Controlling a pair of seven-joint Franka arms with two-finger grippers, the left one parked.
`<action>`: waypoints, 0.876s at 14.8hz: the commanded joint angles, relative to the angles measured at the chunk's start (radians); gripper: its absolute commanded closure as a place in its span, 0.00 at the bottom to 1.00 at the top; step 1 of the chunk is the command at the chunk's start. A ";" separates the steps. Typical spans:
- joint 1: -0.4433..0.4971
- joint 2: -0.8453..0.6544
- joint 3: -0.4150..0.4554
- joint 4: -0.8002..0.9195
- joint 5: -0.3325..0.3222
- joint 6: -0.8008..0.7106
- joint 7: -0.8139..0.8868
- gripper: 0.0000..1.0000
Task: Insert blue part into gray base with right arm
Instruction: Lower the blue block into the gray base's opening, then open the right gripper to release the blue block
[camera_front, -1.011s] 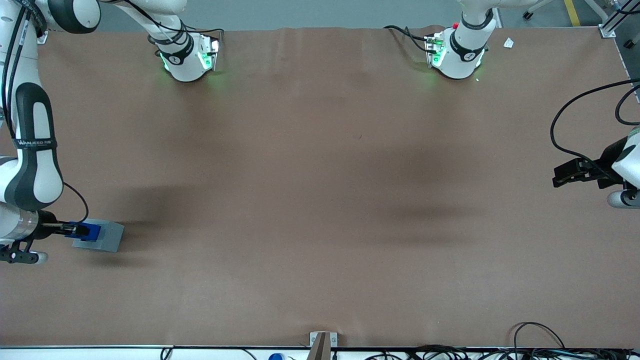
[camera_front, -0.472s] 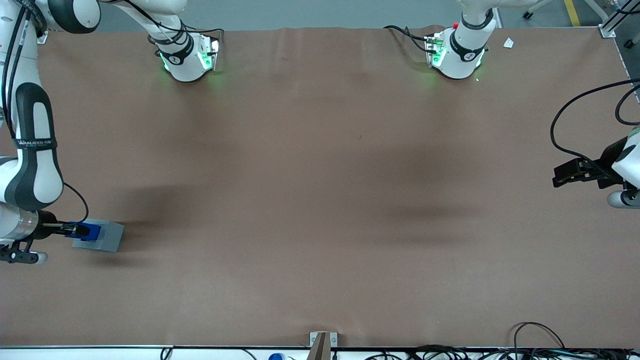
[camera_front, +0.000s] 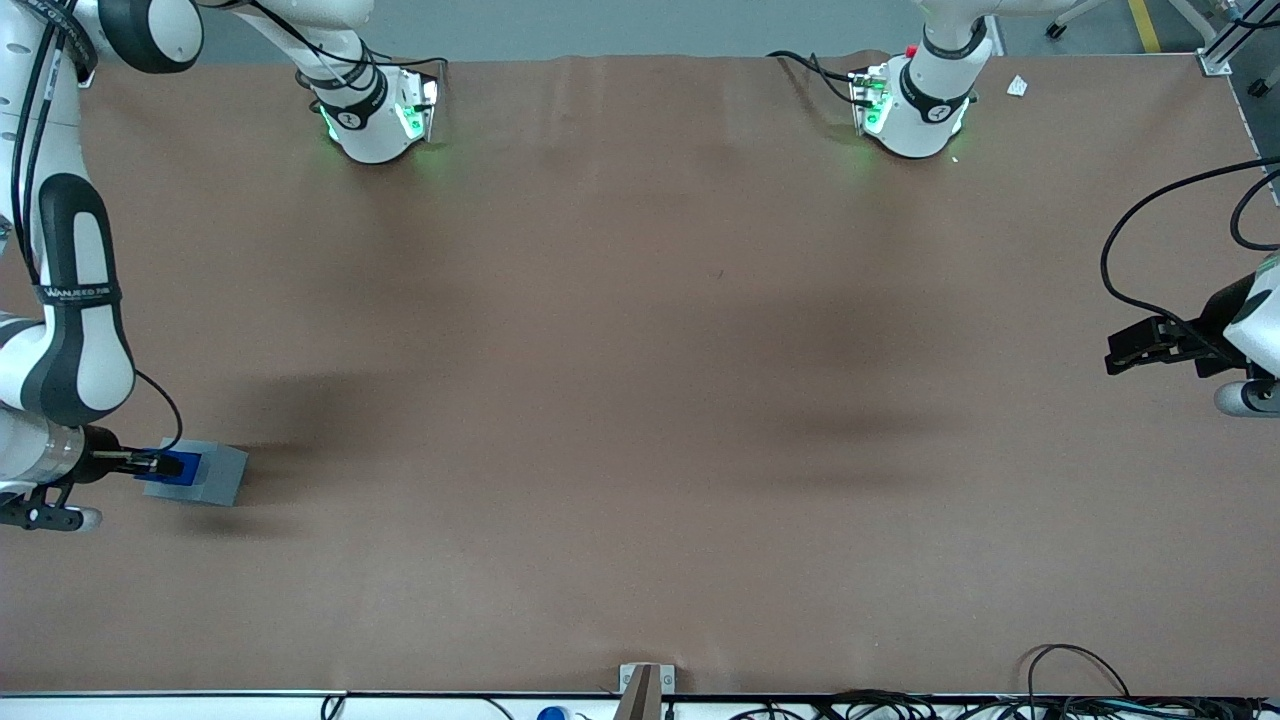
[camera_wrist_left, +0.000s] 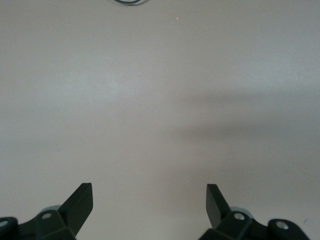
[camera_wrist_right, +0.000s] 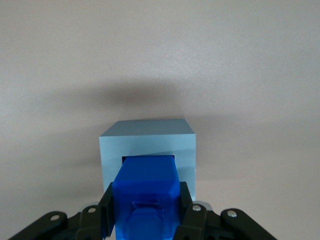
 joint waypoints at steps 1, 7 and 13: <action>-0.002 0.009 0.005 -0.008 0.002 0.017 0.014 1.00; 0.004 0.009 0.005 -0.008 0.000 0.017 0.042 0.24; 0.004 0.009 0.005 -0.008 0.000 0.009 0.040 0.00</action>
